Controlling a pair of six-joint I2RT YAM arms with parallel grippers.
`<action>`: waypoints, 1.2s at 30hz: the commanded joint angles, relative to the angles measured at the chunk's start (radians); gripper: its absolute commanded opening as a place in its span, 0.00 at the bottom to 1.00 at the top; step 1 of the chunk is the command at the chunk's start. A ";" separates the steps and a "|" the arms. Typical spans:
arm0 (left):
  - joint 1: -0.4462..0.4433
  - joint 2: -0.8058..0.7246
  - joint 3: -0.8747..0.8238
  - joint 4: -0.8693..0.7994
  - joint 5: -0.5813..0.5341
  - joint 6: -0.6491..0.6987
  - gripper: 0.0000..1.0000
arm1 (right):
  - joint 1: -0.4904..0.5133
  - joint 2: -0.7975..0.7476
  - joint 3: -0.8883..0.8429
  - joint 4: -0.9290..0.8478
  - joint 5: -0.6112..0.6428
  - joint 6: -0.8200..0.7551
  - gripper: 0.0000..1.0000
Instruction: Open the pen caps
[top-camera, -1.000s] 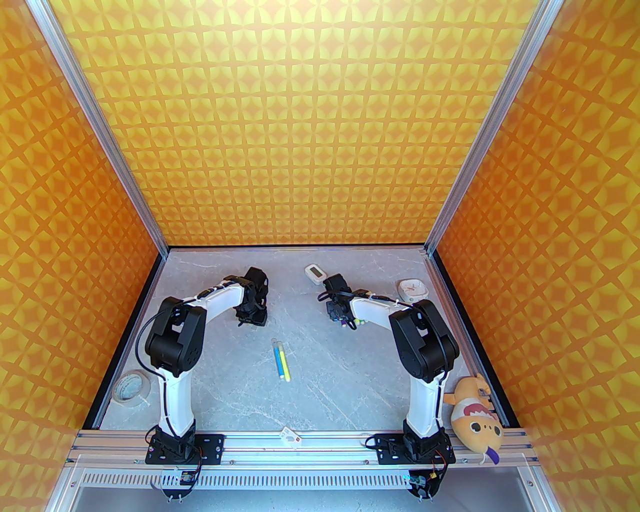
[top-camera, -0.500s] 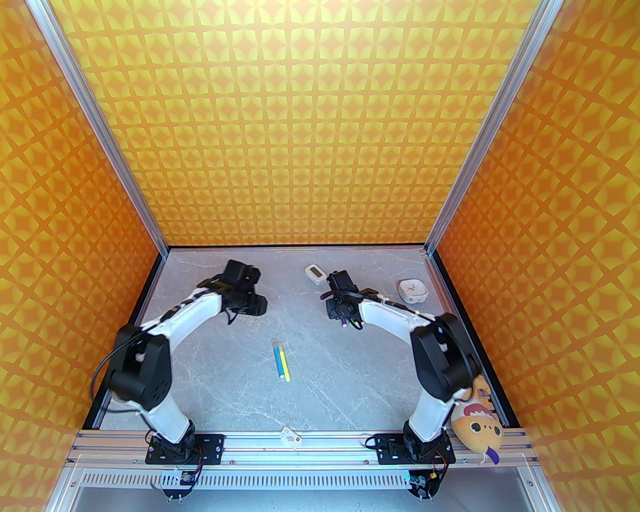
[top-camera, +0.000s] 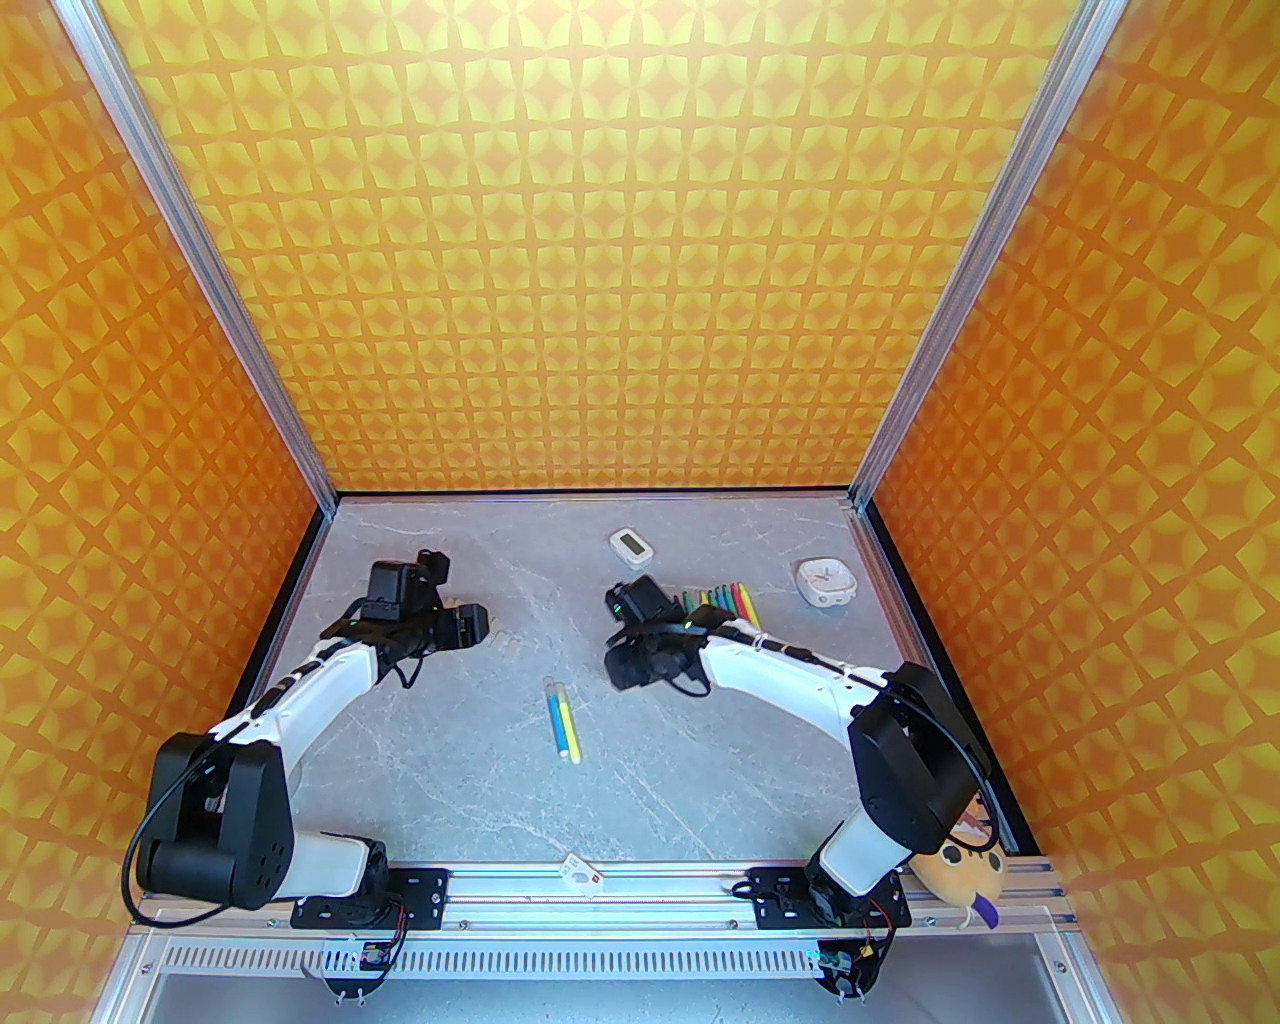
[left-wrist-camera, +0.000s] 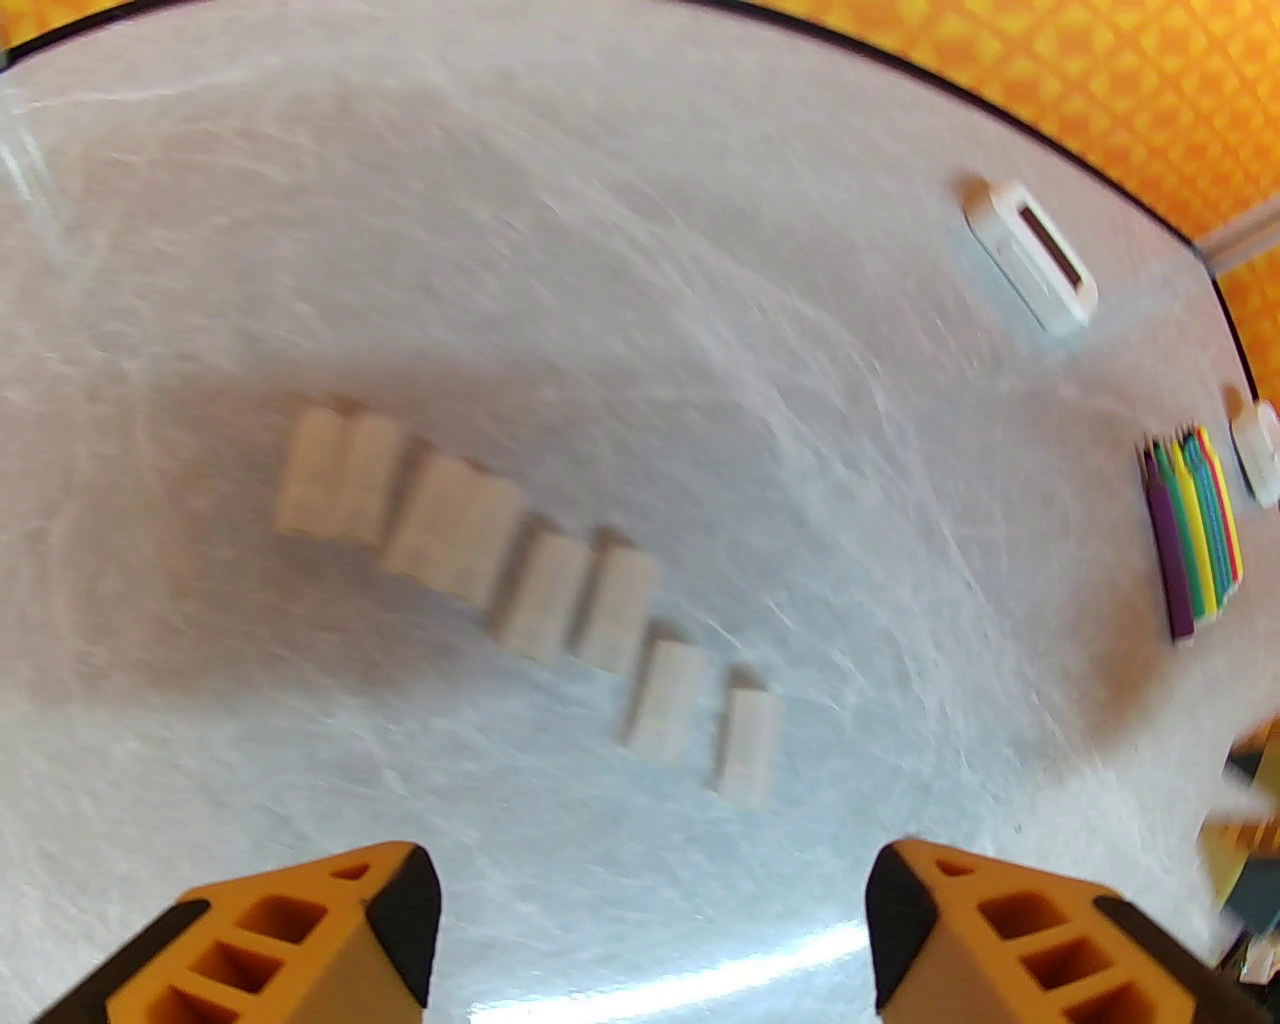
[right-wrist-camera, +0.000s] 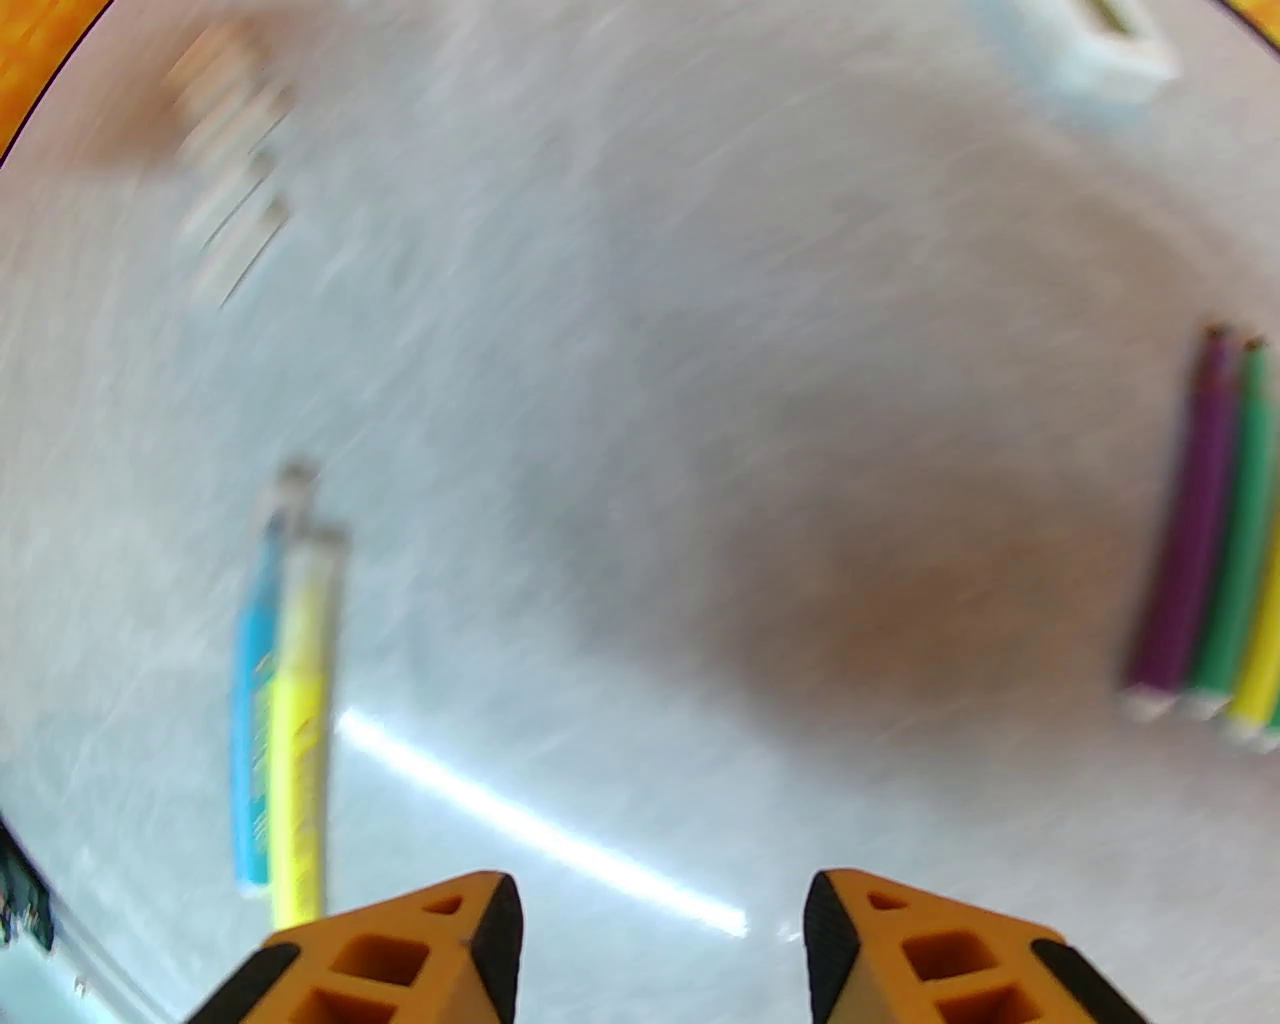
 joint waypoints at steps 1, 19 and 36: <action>0.024 -0.034 -0.044 0.067 0.021 -0.016 0.75 | 0.032 0.035 0.008 -0.026 -0.049 0.056 0.51; 0.085 -0.096 -0.148 0.138 -0.004 -0.014 0.85 | 0.166 0.229 0.152 -0.055 -0.092 0.159 0.50; 0.087 -0.112 -0.156 0.147 -0.004 -0.007 0.86 | 0.203 0.367 0.273 -0.174 0.004 0.182 0.38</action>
